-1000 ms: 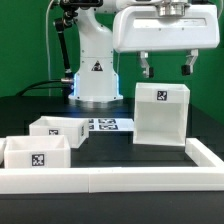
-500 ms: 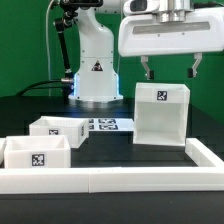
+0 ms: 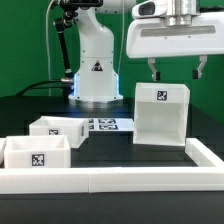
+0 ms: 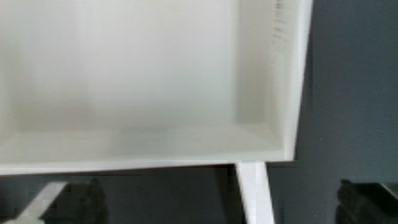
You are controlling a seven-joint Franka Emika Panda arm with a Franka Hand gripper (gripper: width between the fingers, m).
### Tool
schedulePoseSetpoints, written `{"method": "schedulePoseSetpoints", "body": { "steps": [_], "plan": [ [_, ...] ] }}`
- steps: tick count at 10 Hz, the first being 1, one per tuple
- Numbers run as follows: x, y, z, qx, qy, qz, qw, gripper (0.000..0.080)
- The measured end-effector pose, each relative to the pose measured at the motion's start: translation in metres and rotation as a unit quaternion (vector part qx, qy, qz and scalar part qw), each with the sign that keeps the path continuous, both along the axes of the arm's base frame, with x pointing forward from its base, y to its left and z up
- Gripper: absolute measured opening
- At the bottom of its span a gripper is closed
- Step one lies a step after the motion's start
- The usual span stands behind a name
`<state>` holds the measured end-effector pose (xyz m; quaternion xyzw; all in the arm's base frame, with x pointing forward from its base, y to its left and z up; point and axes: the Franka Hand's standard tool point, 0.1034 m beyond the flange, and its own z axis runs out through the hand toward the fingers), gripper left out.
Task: Assemble drawer
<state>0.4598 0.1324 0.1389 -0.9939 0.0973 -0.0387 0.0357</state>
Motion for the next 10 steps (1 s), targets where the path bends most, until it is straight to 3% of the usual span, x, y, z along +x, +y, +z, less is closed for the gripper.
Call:
{"method": "schedulePoseSetpoints", "body": {
  "steps": [2,5,8,10],
  "plan": [
    [-0.006,0.004,-0.003,0.007,-0.006,-0.011,1.0,0.065],
    [-0.039,0.021,-0.019,0.008,-0.008,-0.011,1.0,0.065],
    [-0.054,0.037,-0.033,0.009,-0.002,-0.005,1.0,0.065],
    [-0.056,0.038,-0.041,0.011,-0.001,-0.003,1.0,0.065]
  ]
}}
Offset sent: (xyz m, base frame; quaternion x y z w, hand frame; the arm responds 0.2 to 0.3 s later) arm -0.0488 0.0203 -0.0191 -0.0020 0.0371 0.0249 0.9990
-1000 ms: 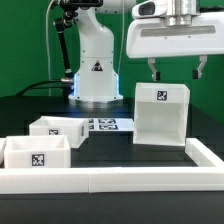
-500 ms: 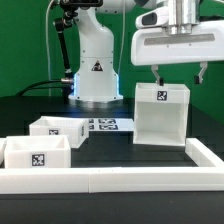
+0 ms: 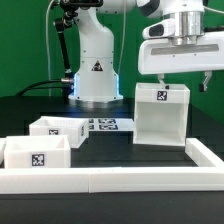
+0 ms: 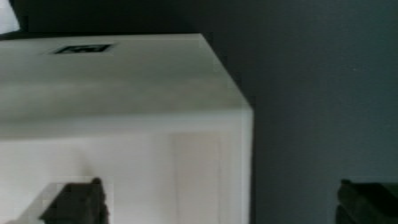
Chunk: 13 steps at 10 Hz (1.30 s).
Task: Assemble drawer
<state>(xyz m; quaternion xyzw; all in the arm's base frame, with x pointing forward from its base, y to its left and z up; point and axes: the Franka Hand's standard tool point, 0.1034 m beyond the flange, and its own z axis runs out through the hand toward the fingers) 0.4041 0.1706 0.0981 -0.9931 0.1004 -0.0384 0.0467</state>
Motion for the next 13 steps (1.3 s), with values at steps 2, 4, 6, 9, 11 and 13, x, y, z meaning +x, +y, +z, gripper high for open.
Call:
{"method": "schedulePoseSetpoints", "body": {
  "steps": [2,4,6,9,11,13],
  "plan": [
    [-0.0002,-0.0002,-0.0016,0.0,0.0,0.001,1.0,0.0408],
    [-0.0001,-0.0003,-0.0017,0.0,0.0,0.002,1.0,0.0224],
    [0.0,-0.0003,-0.0016,0.0,0.0,0.002,1.0,0.0075],
    [0.0001,-0.0003,-0.0014,0.001,0.0,0.002,1.0,0.0039],
    [0.0001,-0.0003,-0.0014,0.001,0.0,0.002,1.0,0.0039],
    [0.0016,-0.0025,-0.0009,-0.001,-0.001,0.013,1.0,0.0039]
  ]
}}
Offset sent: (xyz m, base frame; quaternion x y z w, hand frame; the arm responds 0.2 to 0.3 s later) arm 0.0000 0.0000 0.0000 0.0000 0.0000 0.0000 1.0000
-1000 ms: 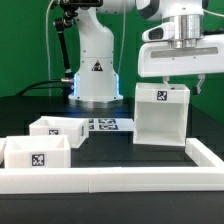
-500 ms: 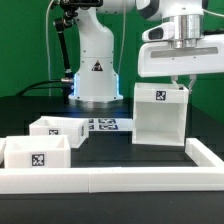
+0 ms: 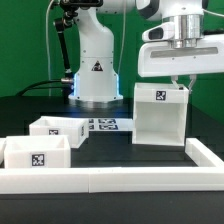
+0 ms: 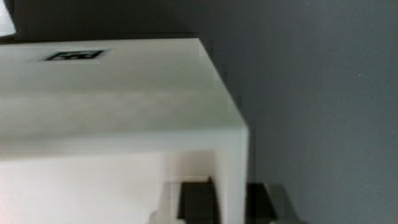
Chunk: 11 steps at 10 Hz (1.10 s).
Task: Assemble drawer
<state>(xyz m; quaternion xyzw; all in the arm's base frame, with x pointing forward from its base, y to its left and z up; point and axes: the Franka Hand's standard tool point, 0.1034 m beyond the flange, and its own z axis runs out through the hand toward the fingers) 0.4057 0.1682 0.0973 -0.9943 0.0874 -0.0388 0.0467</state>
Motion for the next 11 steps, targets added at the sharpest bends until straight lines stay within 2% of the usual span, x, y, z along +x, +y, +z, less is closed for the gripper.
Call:
{"method": "schedulePoseSetpoints", "body": {
  "steps": [1,3,5,9,11],
  "plan": [
    [0.008,-0.012,0.002,-0.001,-0.003,0.022,1.0,0.0039],
    [0.02,-0.025,-0.001,-0.003,-0.006,0.031,0.999,0.0039],
    [0.039,-0.037,-0.001,-0.001,-0.016,0.031,0.999,0.0039],
    [0.093,-0.056,0.0,0.001,-0.038,0.009,0.999,0.0039],
    [0.111,-0.066,0.0,0.0,-0.046,0.004,0.999,0.004]
  ]
}}
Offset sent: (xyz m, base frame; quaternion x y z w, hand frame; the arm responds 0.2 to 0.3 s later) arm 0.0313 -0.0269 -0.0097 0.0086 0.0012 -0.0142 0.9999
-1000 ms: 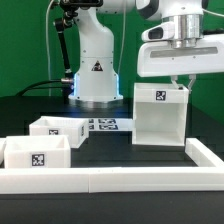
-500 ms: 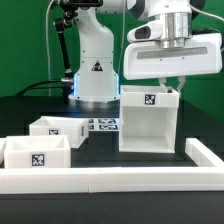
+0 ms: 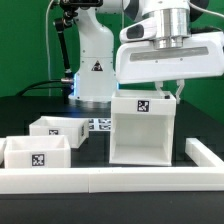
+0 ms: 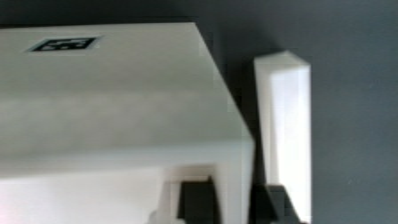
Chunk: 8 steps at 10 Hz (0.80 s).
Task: Assemble drawer
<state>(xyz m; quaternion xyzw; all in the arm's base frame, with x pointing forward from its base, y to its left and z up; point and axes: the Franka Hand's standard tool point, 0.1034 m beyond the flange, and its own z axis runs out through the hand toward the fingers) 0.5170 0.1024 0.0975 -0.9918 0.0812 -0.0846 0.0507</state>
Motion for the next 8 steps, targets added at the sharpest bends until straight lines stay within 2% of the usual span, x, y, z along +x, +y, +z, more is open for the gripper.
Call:
{"method": "schedulePoseSetpoints", "body": {
  "steps": [2,6,8],
  "plan": [
    [0.015,-0.011,0.0,-0.002,-0.007,-0.01,1.0,0.0041],
    [0.041,-0.009,0.001,0.012,-0.027,-0.051,0.998,0.0041],
    [0.042,-0.008,0.003,0.015,-0.028,-0.057,0.998,0.0044]
  ]
}}
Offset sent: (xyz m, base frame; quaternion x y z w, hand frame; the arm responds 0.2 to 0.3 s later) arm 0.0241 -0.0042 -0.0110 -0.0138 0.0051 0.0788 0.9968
